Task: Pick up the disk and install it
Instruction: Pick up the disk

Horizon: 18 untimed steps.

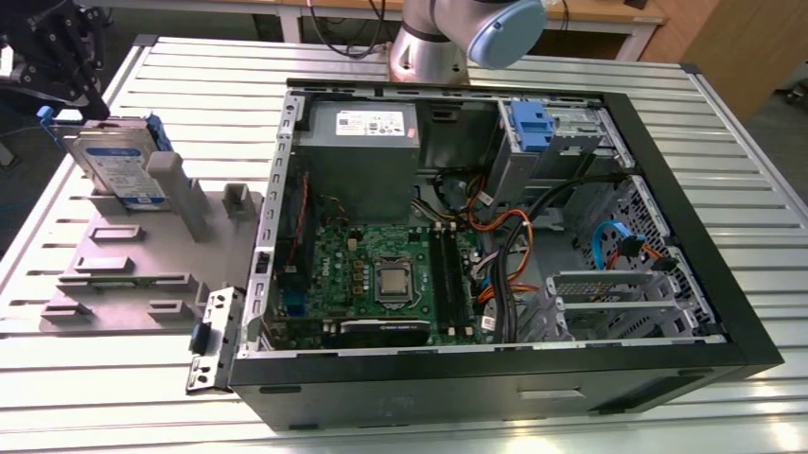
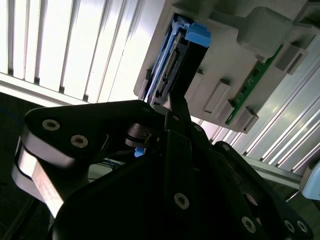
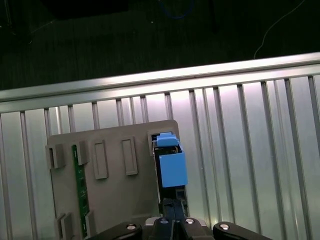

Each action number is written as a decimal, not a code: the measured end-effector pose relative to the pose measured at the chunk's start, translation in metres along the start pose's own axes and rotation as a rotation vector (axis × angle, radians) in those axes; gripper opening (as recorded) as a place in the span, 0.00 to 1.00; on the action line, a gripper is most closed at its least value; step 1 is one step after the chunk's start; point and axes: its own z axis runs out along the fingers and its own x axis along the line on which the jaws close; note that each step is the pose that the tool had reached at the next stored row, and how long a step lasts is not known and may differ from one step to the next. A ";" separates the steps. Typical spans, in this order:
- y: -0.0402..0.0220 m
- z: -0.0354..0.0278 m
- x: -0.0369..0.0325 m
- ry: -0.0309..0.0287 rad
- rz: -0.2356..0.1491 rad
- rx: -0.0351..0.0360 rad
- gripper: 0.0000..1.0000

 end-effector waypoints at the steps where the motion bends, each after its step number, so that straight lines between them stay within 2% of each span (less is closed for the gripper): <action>1: 0.0000 0.0000 0.0000 0.0000 0.000 0.0001 0.11; 4: 0.0000 0.0001 0.0000 -0.0001 0.000 0.0002 0.11; 5: 0.0000 0.0001 0.0000 -0.0001 0.000 0.0003 0.17; 6: 0.0000 0.0000 0.0000 -0.0001 0.000 0.0003 0.17; 7: 0.0000 0.0000 0.0000 -0.0001 0.000 0.0003 0.24; 8: 0.0000 0.0000 0.0000 0.0000 0.000 0.0003 0.24; 10: 0.0000 0.0001 0.0000 -0.0001 0.000 0.0004 0.35; 11: 0.0000 0.0001 0.0000 -0.0001 0.000 0.0005 0.35; 13: 0.0000 0.0000 0.0000 -0.0001 0.000 0.0005 0.47; 14: 0.0000 0.0001 0.0000 -0.0001 0.000 0.0006 0.47; 16: 0.0000 0.0001 0.0000 -0.0001 0.000 0.0007 0.58; 17: 0.0000 0.0001 0.0000 -0.0001 0.000 0.0007 0.58; 18: 0.0000 0.0001 0.0000 -0.0001 0.000 0.0007 0.65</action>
